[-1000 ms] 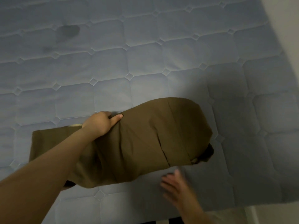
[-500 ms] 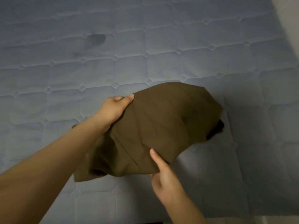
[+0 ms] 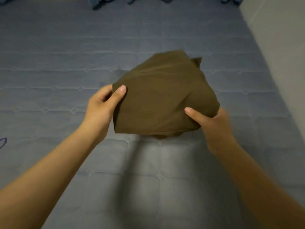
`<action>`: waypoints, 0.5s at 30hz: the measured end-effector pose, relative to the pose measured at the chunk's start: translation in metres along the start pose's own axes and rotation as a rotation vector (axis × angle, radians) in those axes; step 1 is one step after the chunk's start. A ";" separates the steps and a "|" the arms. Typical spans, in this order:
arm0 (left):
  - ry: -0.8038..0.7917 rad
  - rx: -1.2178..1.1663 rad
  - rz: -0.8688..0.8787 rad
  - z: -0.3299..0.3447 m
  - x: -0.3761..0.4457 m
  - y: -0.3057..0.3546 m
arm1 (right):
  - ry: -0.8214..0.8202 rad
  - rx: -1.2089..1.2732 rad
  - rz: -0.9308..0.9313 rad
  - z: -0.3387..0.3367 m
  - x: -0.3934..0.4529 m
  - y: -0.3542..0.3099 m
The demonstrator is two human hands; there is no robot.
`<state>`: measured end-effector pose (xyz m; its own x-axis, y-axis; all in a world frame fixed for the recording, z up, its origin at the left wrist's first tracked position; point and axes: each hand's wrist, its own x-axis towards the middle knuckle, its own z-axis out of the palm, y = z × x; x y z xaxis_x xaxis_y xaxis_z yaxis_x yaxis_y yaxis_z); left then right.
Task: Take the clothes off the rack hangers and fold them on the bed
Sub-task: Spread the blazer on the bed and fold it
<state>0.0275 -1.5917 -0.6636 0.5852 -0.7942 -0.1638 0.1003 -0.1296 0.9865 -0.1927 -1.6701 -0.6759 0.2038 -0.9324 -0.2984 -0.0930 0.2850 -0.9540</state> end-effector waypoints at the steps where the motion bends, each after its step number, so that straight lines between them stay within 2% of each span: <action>1: -0.023 -0.008 0.020 -0.008 -0.008 -0.002 | -0.005 -0.035 -0.017 -0.001 -0.003 0.000; 4: -0.089 0.010 0.051 -0.033 -0.038 -0.025 | -0.039 -0.093 0.013 -0.008 -0.016 0.021; 6: -0.111 0.074 -0.020 -0.049 -0.060 -0.057 | -0.061 -0.165 0.104 -0.012 -0.032 0.051; 9: -0.174 0.195 -0.278 -0.070 -0.091 -0.113 | -0.103 -0.268 0.340 -0.018 -0.059 0.107; 12: -0.310 0.378 -0.510 -0.086 -0.117 -0.157 | -0.287 -0.402 0.637 -0.029 -0.087 0.158; 15: -0.522 0.552 -0.775 -0.092 -0.125 -0.175 | -0.426 -0.463 0.722 -0.032 -0.110 0.190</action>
<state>0.0107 -1.4155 -0.8166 0.0912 -0.5189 -0.8500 -0.1566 -0.8504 0.5023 -0.2638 -1.5207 -0.8233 0.2754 -0.3811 -0.8826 -0.6925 0.5581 -0.4571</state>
